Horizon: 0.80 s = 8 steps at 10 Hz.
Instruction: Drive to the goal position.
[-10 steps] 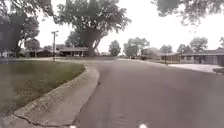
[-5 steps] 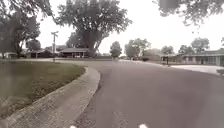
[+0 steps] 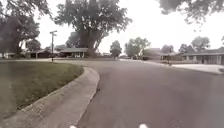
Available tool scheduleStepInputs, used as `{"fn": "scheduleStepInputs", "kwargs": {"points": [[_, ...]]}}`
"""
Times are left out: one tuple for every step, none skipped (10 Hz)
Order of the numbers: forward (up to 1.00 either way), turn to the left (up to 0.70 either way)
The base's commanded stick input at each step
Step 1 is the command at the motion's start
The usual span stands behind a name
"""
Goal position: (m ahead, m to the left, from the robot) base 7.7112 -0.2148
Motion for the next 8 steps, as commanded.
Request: {"fn": "scheduleStepInputs", "kwargs": {"points": [[0.50,0.00],[0.50,0.00],[0.50,0.00],[0.50,0.00],[0.50,0.00],[0.50,0.00],[0.50,0.00],[0.50,0.00]]}}
